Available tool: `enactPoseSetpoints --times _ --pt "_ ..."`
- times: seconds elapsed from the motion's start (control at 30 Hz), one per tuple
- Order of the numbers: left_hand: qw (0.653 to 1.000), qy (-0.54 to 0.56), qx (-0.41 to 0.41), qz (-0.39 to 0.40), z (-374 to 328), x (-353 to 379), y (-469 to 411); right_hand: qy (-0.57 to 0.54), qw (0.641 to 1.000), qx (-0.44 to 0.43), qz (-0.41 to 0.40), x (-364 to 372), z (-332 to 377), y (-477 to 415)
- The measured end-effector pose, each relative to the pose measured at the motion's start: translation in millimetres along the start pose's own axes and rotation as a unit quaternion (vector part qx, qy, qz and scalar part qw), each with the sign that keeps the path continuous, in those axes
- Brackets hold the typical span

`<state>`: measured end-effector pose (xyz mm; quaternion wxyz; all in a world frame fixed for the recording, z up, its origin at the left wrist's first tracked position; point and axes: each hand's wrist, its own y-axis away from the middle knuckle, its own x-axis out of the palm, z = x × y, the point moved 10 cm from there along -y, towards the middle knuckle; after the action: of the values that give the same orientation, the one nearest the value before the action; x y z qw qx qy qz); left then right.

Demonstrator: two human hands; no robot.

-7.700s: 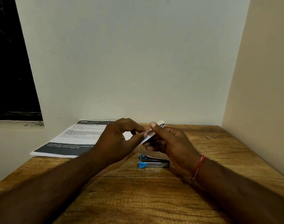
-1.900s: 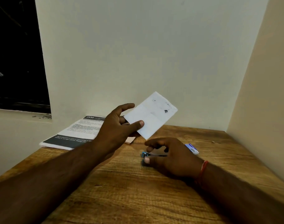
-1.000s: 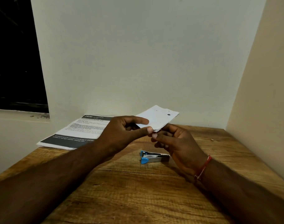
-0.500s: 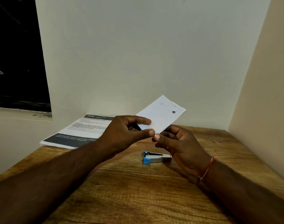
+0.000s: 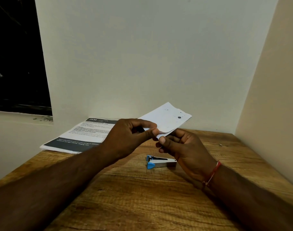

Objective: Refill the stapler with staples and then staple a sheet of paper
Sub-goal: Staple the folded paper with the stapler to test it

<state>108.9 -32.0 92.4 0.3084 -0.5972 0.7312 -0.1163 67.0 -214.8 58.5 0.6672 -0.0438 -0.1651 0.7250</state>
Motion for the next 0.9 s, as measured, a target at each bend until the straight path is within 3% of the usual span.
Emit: enactPoseSetpoints --times 0.2,0.37,0.47,0.7,0.9 --pt "0.999 -0.029 0.026 -0.019 -5.4 -0.5 0.5 -0.055 0.998 0.032 -0.015 -1.7 -6.1 -0.2" --pt "0.998 -0.022 0.053 -0.001 -8.8 3.6 1.9 -0.020 0.999 0.030 -0.020 -5.0 -7.3 -0.4" --pt "0.993 -0.085 0.086 -0.013 -11.1 1.4 1.2 -0.018 0.999 0.034 -0.024 -5.7 -9.0 -0.6" --pt "0.968 -0.207 0.141 -0.027 -21.8 5.6 6.8 0.163 0.985 -0.017 -0.048 -10.0 3.4 2.3" --pt "0.970 -0.182 0.159 -0.016 -30.7 13.4 8.9 0.145 0.988 -0.033 -0.042 -4.8 6.1 3.6"
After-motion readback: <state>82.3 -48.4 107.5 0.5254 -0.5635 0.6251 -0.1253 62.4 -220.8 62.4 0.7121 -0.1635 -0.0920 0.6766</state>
